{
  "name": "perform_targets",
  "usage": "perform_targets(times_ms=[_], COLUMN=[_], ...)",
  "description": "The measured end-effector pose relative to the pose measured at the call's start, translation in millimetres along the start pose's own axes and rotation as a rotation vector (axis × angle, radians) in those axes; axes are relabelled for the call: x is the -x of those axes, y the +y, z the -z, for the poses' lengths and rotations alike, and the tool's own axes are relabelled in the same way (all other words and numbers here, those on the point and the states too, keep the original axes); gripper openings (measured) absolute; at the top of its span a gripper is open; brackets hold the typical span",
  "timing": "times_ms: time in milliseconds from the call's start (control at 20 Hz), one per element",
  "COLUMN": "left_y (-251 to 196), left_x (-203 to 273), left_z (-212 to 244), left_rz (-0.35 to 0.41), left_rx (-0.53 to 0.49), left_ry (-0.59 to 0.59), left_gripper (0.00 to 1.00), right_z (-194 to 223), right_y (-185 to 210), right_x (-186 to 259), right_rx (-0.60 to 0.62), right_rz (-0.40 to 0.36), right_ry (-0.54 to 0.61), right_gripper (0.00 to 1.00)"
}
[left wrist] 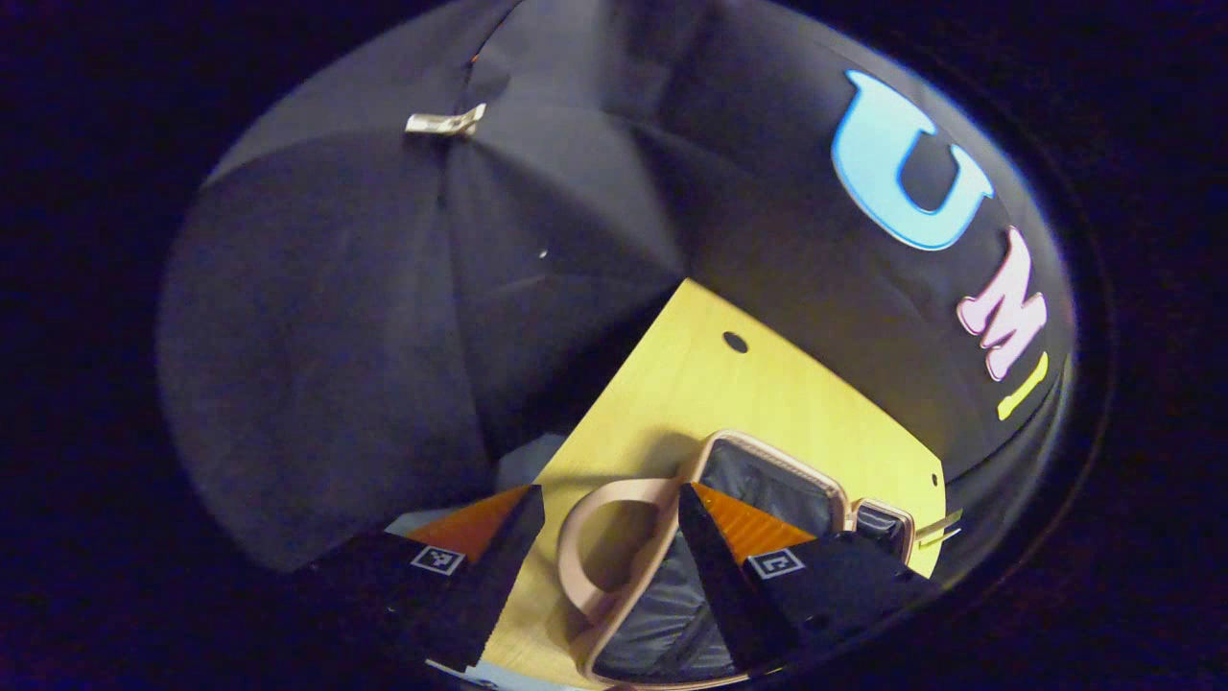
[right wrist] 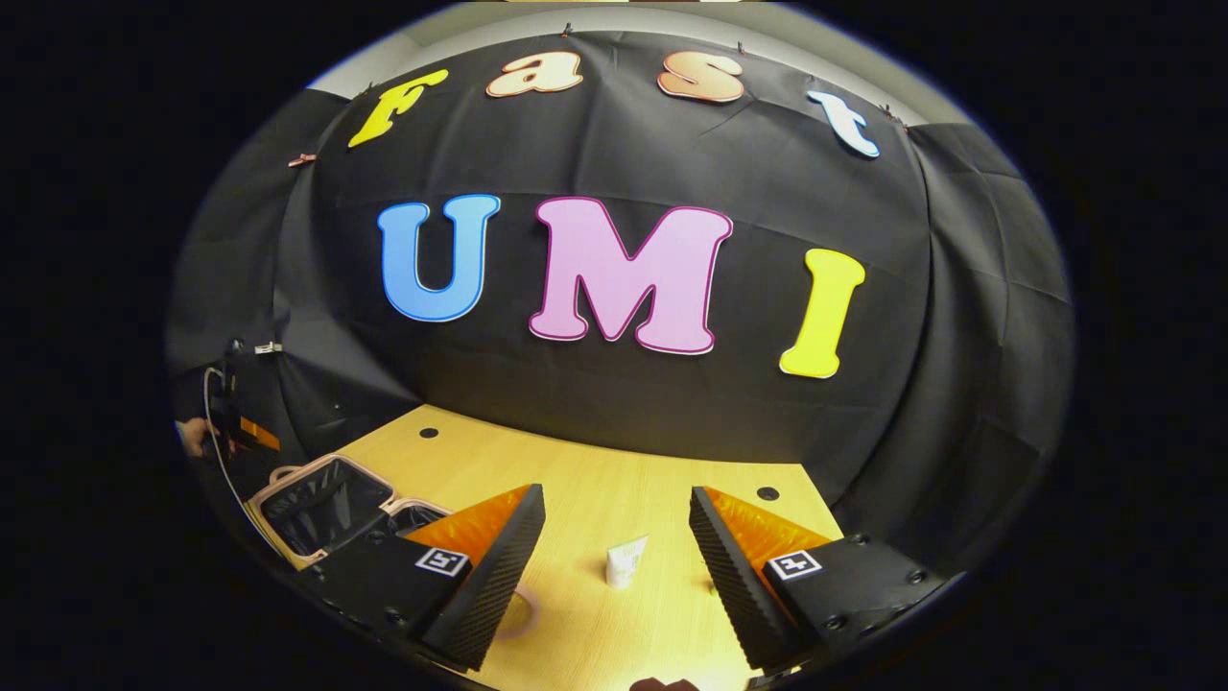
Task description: First open the suitcase, pack the skin care products into it, and then close the suitcase.
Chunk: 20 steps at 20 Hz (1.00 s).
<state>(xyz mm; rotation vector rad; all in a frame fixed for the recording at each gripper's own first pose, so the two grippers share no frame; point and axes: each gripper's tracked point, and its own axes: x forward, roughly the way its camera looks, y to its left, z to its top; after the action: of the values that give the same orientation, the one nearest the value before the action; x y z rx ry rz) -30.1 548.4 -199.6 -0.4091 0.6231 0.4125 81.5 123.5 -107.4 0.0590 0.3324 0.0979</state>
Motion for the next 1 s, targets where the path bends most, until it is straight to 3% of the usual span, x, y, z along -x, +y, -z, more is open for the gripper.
perform_targets(times_ms=[250, 400, 550, 850, 1000], left_y=[-192, -300, -381, -513, -554], left_x=[54, 88, 103, 76, 35], left_z=[-5, 10, 44, 157, 219], left_rz=[0.291, 0.451, 0.576, 0.706, 0.707], left_rx=[-0.266, -0.337, -0.411, -0.559, -0.624], left_ry=[-0.134, -0.187, -0.161, 0.037, 0.143], left_gripper=[0.91, 0.92, 0.93, 0.94, 0.95], right_z=[13, 16, 23, 59, 75], right_y=[-25, -40, -55, -83, -99], right_x=[-9, -12, -14, -29, -34], right_rx=[-0.027, -0.013, -0.001, -0.049, -0.082], right_rz=[0.074, 0.104, 0.125, 0.122, 0.106], right_ry=[0.0, -0.004, -0.019, 0.04, 0.076], right_gripper=[0.96, 0.96, 0.96, 0.97, 0.96])
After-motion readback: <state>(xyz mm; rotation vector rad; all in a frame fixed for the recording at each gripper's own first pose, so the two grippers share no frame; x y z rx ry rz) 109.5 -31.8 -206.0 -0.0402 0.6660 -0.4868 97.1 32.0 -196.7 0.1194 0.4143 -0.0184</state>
